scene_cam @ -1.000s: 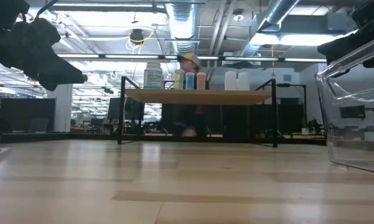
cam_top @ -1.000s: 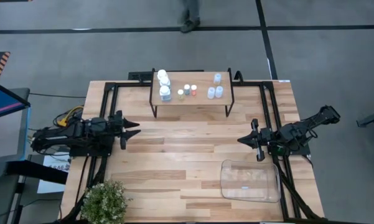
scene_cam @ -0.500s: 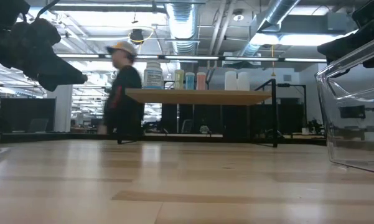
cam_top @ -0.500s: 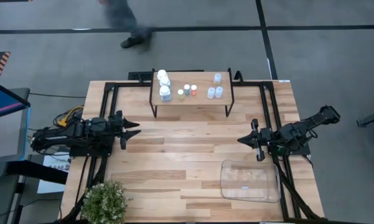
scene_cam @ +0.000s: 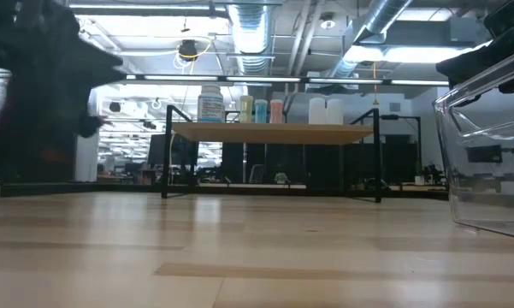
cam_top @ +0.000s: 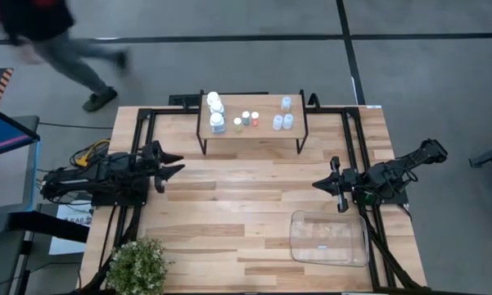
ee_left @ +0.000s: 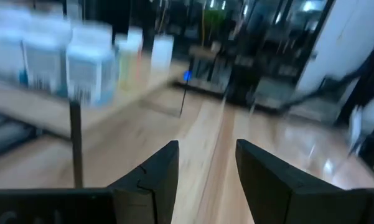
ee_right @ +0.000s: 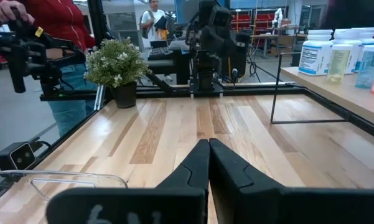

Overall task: Pick and place medicine bottles onto shelf by color
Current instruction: Return to Home Position

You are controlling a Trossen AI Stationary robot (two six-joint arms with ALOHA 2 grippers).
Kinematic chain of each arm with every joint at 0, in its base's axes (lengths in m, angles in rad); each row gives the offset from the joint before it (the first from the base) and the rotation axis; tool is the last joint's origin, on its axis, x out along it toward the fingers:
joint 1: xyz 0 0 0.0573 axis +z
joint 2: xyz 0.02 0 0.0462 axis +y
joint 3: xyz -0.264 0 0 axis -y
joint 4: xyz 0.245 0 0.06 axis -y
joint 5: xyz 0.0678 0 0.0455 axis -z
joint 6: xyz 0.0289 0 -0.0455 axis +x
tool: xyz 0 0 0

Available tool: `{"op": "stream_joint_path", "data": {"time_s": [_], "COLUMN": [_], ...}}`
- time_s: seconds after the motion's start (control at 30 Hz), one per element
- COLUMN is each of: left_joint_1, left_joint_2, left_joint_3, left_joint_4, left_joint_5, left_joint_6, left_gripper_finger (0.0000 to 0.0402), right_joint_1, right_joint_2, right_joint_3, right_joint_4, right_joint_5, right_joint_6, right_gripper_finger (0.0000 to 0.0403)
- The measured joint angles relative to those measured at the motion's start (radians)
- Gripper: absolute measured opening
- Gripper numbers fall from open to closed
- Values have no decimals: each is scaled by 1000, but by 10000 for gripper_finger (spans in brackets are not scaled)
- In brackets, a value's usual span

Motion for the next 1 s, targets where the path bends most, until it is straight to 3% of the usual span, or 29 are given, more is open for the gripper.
{"op": "stream_joint_path", "data": {"time_s": [0.23,0.37,0.5,0.73,1.0], "left_joint_1": [0,4,6,6,5], "left_joint_2": [0,15,6,27,47], "left_joint_3": [-76,-128,-130,-131,-132], "left_joint_4": [110,363,260,247,248], "left_joint_5": [1,19,29,159,157], "left_joint_6": [-1,1,0,0,0], "left_gripper_finger": [146,146,146,146,145], "right_joint_1": [0,0,0,0,0], "right_joint_2": [0,0,0,0,0], "right_joint_3": [0,0,0,0,0], "right_joint_4": [0,1,1,1,0], "right_joint_5": [0,0,0,0,0], "right_joint_6": [0,0,0,0,0], "right_gripper_finger": [33,33,33,33,33]}}
